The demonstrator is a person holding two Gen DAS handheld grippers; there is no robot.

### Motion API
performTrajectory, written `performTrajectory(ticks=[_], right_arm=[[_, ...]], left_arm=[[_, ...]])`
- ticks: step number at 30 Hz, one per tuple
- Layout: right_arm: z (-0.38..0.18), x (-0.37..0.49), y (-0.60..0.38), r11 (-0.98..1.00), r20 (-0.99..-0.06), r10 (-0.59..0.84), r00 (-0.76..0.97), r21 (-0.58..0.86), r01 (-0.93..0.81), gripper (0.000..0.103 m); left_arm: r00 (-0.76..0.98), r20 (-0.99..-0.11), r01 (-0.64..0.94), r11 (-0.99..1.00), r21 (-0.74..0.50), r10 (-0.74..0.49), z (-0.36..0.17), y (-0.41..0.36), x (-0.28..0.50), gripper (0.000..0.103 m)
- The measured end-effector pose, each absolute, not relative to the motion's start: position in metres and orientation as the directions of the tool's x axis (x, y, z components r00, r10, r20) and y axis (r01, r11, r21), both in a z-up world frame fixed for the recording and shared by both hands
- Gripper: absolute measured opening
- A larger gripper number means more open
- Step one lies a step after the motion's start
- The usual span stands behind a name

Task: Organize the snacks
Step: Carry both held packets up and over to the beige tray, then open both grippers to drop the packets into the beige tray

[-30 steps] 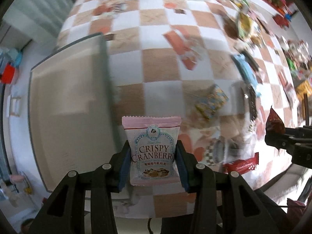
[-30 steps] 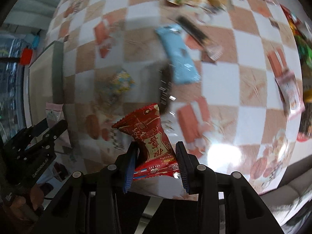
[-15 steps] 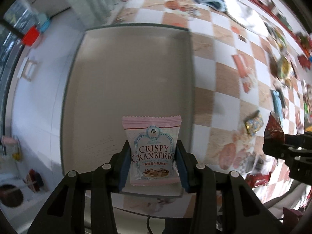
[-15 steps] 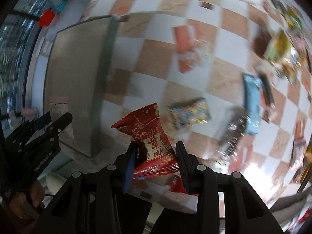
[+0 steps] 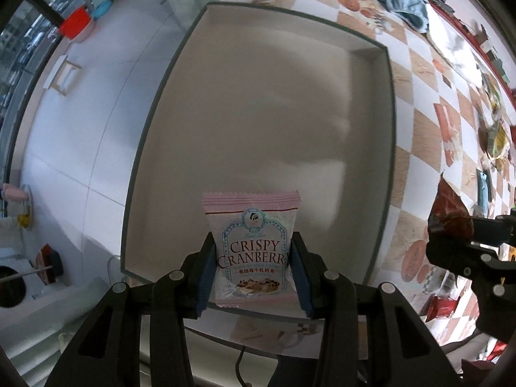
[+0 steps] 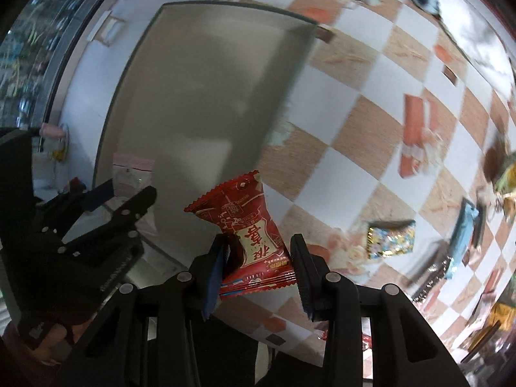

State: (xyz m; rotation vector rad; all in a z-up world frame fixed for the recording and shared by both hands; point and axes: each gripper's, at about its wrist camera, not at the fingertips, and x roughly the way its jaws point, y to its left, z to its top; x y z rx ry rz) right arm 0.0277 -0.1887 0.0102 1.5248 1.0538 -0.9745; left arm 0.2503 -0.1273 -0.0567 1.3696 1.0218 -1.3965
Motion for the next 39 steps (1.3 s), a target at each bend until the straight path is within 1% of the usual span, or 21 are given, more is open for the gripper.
performTrajectory(ticks=[11, 12, 14, 15, 16, 17, 18, 19, 24, 29, 30, 31, 32, 38, 39], right_arm=[[-0.013, 0.068, -0.213, -0.085, -0.93, 0.177, 0.323, 0.312, 0.946, 0.041], [-0.015, 0.07, -0.214, -0.084, -0.929, 0.179, 0.323, 0.313, 0.946, 0.041], [-0.019, 0.073, -0.218, -0.086, -0.926, 0.187, 0.329, 0.319, 0.944, 0.042], [-0.022, 0.074, -0.22, -0.09, -0.923, 0.191, 0.335, 0.323, 0.942, 0.045], [-0.024, 0.074, -0.221, -0.097, -0.919, 0.196, 0.342, 0.329, 0.939, 0.048], [-0.026, 0.071, -0.218, -0.105, -0.918, 0.195, 0.345, 0.33, 0.938, 0.052], [-0.026, 0.067, -0.22, -0.116, -0.918, 0.193, 0.346, 0.329, 0.937, 0.072], [-0.026, 0.063, -0.219, -0.127, -0.924, 0.187, 0.334, 0.314, 0.941, 0.086], [-0.023, 0.033, -0.207, -0.187, -0.93, 0.171, 0.326, 0.294, 0.937, 0.087], [-0.023, -0.032, -0.17, -0.324, -0.934, 0.16, 0.318, 0.255, 0.911, 0.087], [-0.023, -0.05, -0.158, -0.363, -0.935, 0.156, 0.318, 0.246, 0.899, 0.088], [-0.025, -0.068, -0.145, -0.409, -0.935, 0.156, 0.319, 0.233, 0.882, 0.102], [-0.024, -0.071, -0.136, -0.433, -0.935, 0.153, 0.321, 0.228, 0.872, 0.103], [-0.033, -0.137, -0.051, -0.654, -0.936, 0.11, 0.335, 0.186, 0.733, 0.103], [-0.034, -0.145, -0.039, -0.682, -0.936, 0.107, 0.336, 0.177, 0.71, 0.103]], left_arm=[[0.038, -0.999, 0.973, -0.225, 0.041, -0.017, -0.073, -0.135, 0.266, 0.047], [0.039, -0.999, 0.973, -0.226, 0.043, -0.02, -0.073, -0.135, 0.267, 0.048], [0.034, -0.999, 0.973, -0.23, 0.038, -0.02, -0.072, -0.135, 0.264, 0.054], [0.029, -0.999, 0.972, -0.231, 0.033, -0.022, -0.071, -0.135, 0.261, 0.064], [0.034, -0.999, 0.971, -0.237, 0.04, -0.029, -0.069, -0.134, 0.26, 0.076], [0.039, -0.998, 0.969, -0.241, 0.048, -0.04, -0.067, -0.132, 0.26, 0.08], [0.041, -0.998, 0.968, -0.246, 0.054, -0.055, -0.064, -0.131, 0.259, 0.081], [0.046, -0.997, 0.965, -0.253, 0.062, -0.066, -0.062, -0.129, 0.258, 0.081], [0.044, -0.997, 0.942, -0.328, 0.063, -0.066, -0.058, -0.124, 0.238, 0.081], [0.003, -0.996, 0.894, -0.447, 0.041, -0.085, -0.045, -0.111, 0.2, 0.082], [-0.008, -0.997, 0.88, -0.475, 0.032, -0.083, -0.042, -0.107, 0.189, 0.082], [-0.019, -0.997, 0.863, -0.504, 0.024, -0.079, -0.041, -0.104, 0.177, 0.082], [-0.028, -0.997, 0.848, -0.529, 0.016, -0.076, -0.04, -0.101, 0.167, 0.082], [-0.05, -0.997, 0.737, -0.675, 0.002, -0.057, -0.035, -0.073, 0.097, 0.082], [-0.048, -0.997, 0.726, -0.688, 0.002, -0.054, -0.038, -0.071, 0.096, 0.082]])
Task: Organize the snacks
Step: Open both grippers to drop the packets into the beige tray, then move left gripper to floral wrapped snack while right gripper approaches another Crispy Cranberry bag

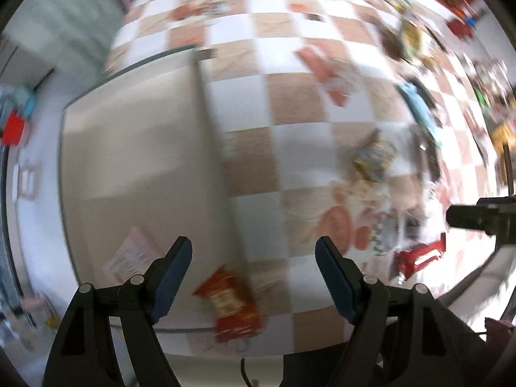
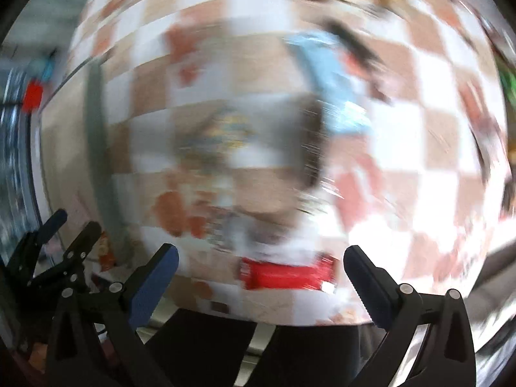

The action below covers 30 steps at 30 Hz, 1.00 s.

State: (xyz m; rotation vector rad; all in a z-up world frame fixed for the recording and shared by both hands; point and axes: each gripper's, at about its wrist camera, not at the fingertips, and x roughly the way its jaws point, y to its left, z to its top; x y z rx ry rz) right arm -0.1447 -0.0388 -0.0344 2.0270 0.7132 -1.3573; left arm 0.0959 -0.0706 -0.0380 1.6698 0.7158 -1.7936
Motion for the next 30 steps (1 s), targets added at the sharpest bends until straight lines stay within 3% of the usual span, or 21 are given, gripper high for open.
performTrajectory(ticks=[9, 17, 30], right_arm=[[-0.048, -0.182, 0.045, -0.872, -0.902, 0.126, 0.412, 0.097, 0.48, 0.103], [-0.066, -0.17, 0.068, -0.847, -0.87, 0.171, 0.463, 0.11, 0.52, 0.103], [-0.087, -0.158, 0.108, -0.864, -0.851, 0.188, 0.49, 0.094, 0.495, 0.103]], left_arm=[[-0.002, -1.0, 0.599, -0.801, 0.009, -0.013, -0.048, -0.034, 0.045, 0.082], [0.056, -0.998, 0.54, -0.841, 0.02, 0.012, -0.061, -0.009, 0.026, 0.082], [0.109, -0.994, 0.61, -0.788, 0.079, -0.014, -0.07, -0.031, 0.0, 0.082]])
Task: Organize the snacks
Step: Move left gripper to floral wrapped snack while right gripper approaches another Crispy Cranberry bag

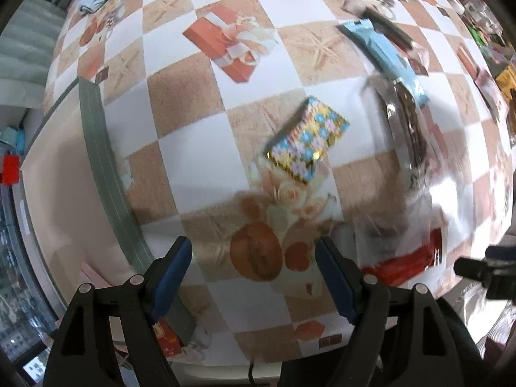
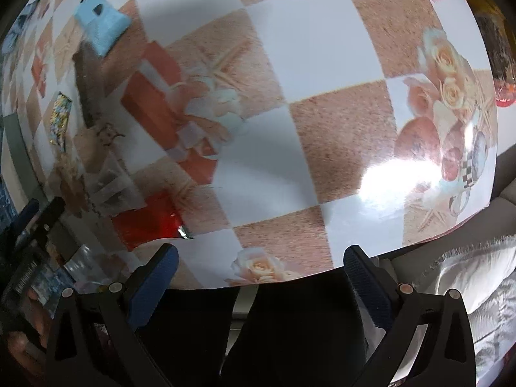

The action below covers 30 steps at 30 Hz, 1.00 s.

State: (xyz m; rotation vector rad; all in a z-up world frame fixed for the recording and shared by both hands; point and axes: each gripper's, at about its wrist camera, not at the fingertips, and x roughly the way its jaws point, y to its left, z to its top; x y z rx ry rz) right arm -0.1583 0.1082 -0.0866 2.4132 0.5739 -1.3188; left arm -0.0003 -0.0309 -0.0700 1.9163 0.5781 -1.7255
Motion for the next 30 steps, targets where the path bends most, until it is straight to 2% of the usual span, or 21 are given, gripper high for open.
performTrajectory(ticks=[14, 21, 30], right_arm=[[-0.09, -0.166, 0.127, -0.855, -0.866, 0.207, 0.456, 0.067, 0.514, 0.103], [-0.081, -0.19, 0.129, -0.812, -0.914, 0.222, 0.339, 0.02, 0.584, 0.103], [-0.065, -0.273, 0.106, -0.732, -0.968, 0.225, 0.109, -0.094, 0.675, 0.103]], left_arm=[[0.12, -0.989, 0.536, -0.832, 0.142, -0.091, -0.092, -0.045, -0.086, 0.082], [0.124, -0.988, 0.612, -0.777, 0.149, -0.092, -0.097, -0.082, -0.084, 0.101], [0.109, -0.99, 0.619, -0.773, 0.14, -0.092, -0.094, -0.079, -0.074, 0.103]])
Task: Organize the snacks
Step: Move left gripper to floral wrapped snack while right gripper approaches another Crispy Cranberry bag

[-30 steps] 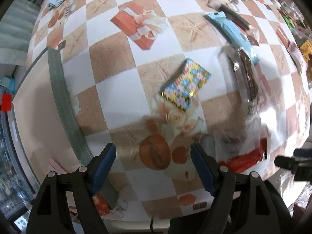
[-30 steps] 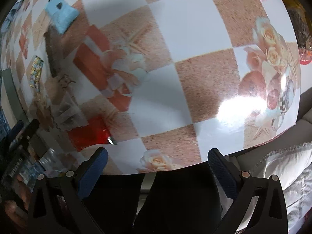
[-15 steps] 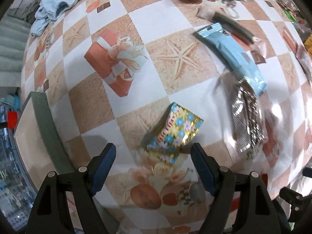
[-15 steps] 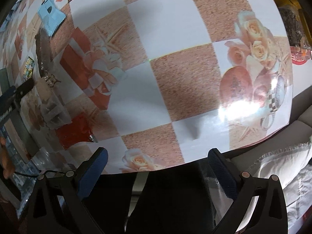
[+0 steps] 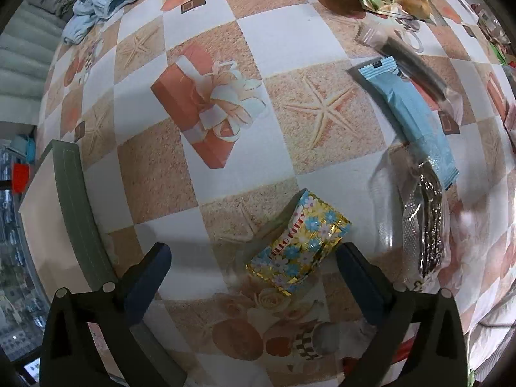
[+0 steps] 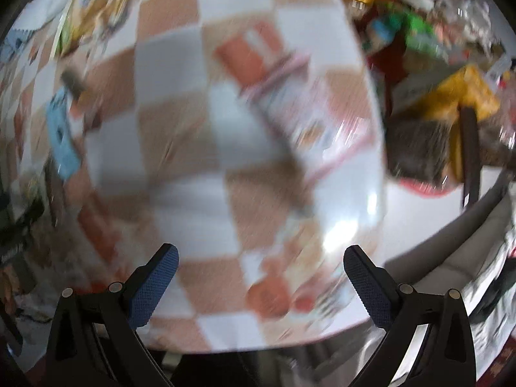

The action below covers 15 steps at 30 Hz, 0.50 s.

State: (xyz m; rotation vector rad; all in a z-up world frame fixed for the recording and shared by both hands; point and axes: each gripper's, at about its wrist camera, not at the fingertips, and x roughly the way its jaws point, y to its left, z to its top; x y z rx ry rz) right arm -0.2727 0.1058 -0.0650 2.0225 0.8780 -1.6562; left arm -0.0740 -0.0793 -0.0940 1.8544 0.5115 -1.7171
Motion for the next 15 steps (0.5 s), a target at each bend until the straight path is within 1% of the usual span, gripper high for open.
performTrajectory(ticks=[1, 2, 8, 11, 15], right_arm=[[-0.065, -0.283, 0.101, -0.714, -0.972, 0.223, 0.079, -0.107, 0.692, 0.103], [-0.065, -0.288, 0.097, -0.703, -0.973, 0.22, 0.064, -0.113, 0.702, 0.103], [-0.076, -0.305, 0.071, -0.623, -0.983, 0.183, 0.013, -0.106, 0.775, 0.103], [-0.086, -0.308, 0.059, -0.596, -0.988, 0.151, 0.029, -0.068, 0.8, 0.103], [-0.108, -0.304, 0.057, -0.615, -0.981, 0.165, 0.098, -0.025, 0.788, 0.103]], left_arm=[[0.107, -0.99, 0.62, -0.773, 0.136, -0.088, -0.094, -0.081, -0.075, 0.103], [0.107, -0.99, 0.619, -0.774, 0.136, -0.089, -0.103, -0.065, -0.079, 0.103], [0.093, -0.991, 0.61, -0.781, 0.129, -0.091, -0.105, -0.068, -0.102, 0.103], [0.084, -0.994, 0.636, -0.764, 0.107, -0.069, -0.103, -0.07, -0.112, 0.103], [0.074, -0.996, 0.665, -0.743, 0.082, -0.044, -0.113, -0.077, -0.114, 0.103]])
